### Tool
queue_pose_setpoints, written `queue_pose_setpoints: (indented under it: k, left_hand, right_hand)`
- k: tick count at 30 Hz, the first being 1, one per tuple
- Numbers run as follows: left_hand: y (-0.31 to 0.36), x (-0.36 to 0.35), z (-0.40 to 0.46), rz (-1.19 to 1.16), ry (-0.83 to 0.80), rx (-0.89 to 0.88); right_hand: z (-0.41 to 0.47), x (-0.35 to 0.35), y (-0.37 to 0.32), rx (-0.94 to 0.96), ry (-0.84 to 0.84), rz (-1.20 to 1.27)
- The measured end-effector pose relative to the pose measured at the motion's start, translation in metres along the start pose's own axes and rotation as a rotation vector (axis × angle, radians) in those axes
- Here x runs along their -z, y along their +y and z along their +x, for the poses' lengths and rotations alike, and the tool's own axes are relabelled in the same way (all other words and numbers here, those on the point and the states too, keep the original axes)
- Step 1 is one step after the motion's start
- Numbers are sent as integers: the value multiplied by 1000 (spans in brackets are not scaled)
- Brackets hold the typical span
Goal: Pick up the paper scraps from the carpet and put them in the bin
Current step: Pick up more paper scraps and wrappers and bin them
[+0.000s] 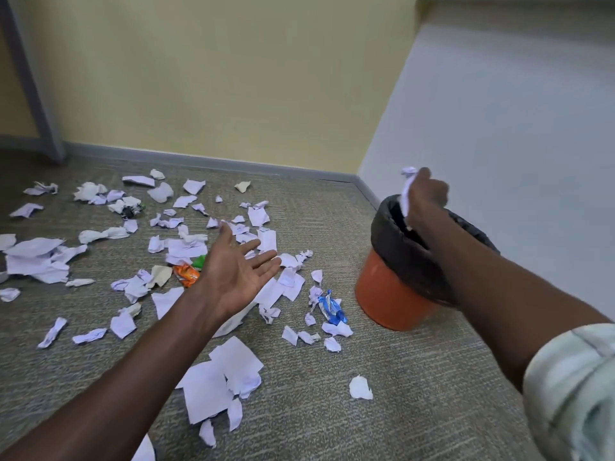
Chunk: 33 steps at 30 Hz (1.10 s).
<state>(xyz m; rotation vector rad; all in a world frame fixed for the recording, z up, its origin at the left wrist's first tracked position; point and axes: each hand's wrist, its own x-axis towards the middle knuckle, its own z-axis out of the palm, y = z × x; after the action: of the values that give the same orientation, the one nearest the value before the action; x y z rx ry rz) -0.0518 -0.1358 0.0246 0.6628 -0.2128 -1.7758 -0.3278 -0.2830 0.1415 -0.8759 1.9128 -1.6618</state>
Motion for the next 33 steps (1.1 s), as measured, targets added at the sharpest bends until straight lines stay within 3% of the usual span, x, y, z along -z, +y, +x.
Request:
queue_pose_setpoints:
  k: [4,11,14,15,20,29,33]
  left_hand:
    - [4,21,2,0,11,-8]
    - [3,52,0,38,122,11]
    - [4,58,-2,38,158,10]
    - [4,59,-2,38,165,8]
    - [5,54,0,38,169,1]
    - [14,54,-9,82,252,-70]
    - [25,82,-20,198,381,-141]
  right_hand:
    - [50,25,6,-67,76,-55]
    - [92,48,26,-98,-126,-398]
    - [98,46,31,36,-270,-660]
    - [98,43,31,43,-276,-646]
    - [62,20,23,280,-109,-686]
    - [-63,-86,24,702,-333,-704]
    - [-135,-143,35,950,-645,-734]
